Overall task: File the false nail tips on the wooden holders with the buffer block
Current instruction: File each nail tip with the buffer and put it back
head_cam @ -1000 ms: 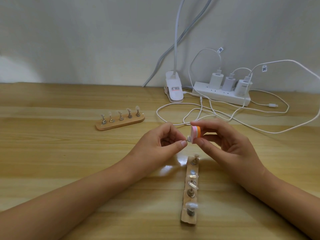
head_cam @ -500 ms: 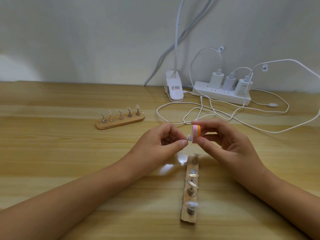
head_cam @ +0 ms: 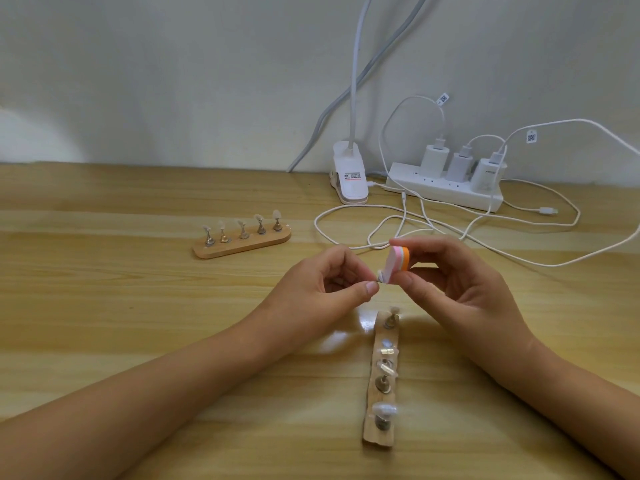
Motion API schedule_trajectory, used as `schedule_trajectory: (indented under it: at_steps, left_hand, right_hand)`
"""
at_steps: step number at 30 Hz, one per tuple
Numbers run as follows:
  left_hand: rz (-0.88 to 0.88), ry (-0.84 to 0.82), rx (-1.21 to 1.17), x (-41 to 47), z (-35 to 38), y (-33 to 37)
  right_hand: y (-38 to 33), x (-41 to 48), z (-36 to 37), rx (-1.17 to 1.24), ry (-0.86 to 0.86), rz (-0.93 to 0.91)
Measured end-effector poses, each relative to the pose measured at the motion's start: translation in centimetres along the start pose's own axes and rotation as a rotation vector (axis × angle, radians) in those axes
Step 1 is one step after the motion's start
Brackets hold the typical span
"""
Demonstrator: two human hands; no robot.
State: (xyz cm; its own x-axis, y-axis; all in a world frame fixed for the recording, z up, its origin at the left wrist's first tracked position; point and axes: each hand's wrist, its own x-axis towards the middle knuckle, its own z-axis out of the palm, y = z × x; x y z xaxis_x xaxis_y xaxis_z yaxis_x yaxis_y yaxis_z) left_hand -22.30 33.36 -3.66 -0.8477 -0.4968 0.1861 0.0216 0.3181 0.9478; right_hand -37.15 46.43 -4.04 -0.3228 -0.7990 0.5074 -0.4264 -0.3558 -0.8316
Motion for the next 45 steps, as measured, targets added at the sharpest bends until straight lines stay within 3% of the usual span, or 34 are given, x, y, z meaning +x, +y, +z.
schedule_trajectory:
  at_steps: [10, 28, 36, 45]
  left_hand:
    - [0.0, -0.008, 0.002, -0.09, -0.04, 0.15]
    - [0.007, -0.026, 0.006, -0.14, 0.0, 0.27]
    - [0.008, -0.008, 0.019, -0.09, -0.04, 0.07]
    - [0.026, -0.021, 0.01, -0.01, -0.03, -0.03]
  right_hand:
    - [-0.02, 0.12, 0.1, -0.022, -0.024, 0.037]
    - [-0.09, 0.17, -0.12, -0.122, -0.056, -0.111]
    - [-0.08, -0.02, 0.07, -0.032, 0.001, -0.065]
    - [-0.35, -0.08, 0.04, -0.088, 0.034, -0.1]
